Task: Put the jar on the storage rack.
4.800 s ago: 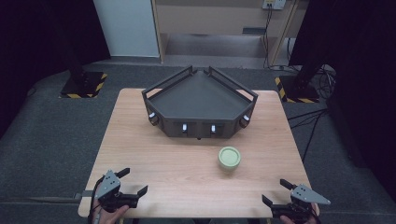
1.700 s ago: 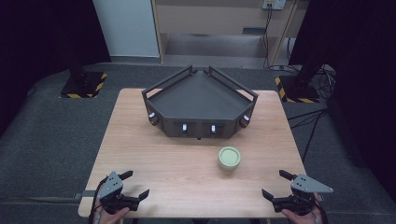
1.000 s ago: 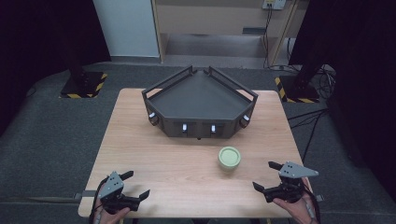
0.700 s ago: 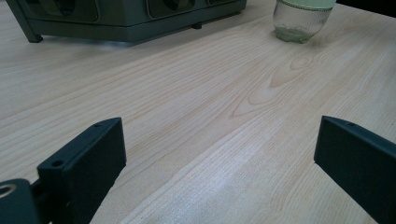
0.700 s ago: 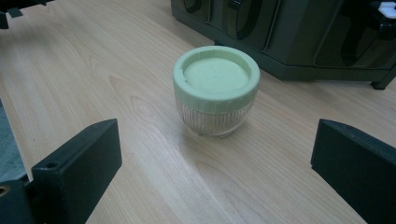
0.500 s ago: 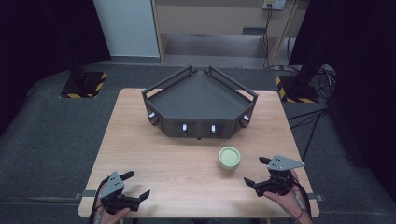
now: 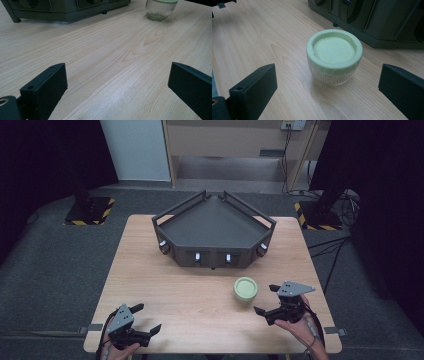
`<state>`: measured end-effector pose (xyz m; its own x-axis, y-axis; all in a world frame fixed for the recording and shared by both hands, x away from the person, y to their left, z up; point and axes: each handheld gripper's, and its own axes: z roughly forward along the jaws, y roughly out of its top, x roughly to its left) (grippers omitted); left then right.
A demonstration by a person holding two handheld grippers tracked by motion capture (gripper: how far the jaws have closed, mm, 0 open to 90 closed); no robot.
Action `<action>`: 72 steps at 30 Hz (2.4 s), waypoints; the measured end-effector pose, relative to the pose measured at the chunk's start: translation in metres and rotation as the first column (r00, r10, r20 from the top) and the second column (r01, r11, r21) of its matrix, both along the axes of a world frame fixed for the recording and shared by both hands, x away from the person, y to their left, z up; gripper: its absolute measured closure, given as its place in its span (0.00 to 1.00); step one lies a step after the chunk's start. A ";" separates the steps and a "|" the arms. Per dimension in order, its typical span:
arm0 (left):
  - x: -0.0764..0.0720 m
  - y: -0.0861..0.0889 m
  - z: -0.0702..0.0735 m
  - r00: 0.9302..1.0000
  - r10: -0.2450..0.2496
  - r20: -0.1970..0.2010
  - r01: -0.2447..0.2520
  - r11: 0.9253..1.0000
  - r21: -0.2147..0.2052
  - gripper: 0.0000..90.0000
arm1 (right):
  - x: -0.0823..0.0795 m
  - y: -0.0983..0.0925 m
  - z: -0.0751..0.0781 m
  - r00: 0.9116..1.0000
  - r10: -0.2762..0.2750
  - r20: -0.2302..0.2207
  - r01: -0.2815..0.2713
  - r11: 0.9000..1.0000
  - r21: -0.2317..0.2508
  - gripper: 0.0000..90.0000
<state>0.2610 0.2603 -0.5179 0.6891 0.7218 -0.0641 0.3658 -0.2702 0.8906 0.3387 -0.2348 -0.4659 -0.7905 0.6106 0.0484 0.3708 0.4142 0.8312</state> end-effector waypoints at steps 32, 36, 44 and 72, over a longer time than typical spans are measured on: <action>0.000 -0.002 -0.001 1.000 -0.014 -0.003 0.014 1.000 0.010 0.01 | 0.041 0.034 -0.020 0.998 0.012 -0.066 -0.013 1.000 -0.010 0.02; 0.000 -0.002 -0.001 1.000 -0.016 -0.006 0.016 1.000 0.001 0.01 | 0.044 0.035 -0.024 0.997 0.009 -0.074 -0.010 1.000 -0.015 0.02; 0.000 -0.002 -0.001 1.000 -0.015 -0.005 0.015 1.000 0.003 0.01 | 0.050 0.043 -0.029 0.997 0.011 -0.076 -0.012 1.000 -0.021 0.02; 0.000 -0.003 -0.001 1.000 -0.022 -0.005 0.022 1.000 0.010 0.01 | 0.056 0.056 -0.046 0.999 -0.018 -0.049 0.015 0.998 -0.066 0.11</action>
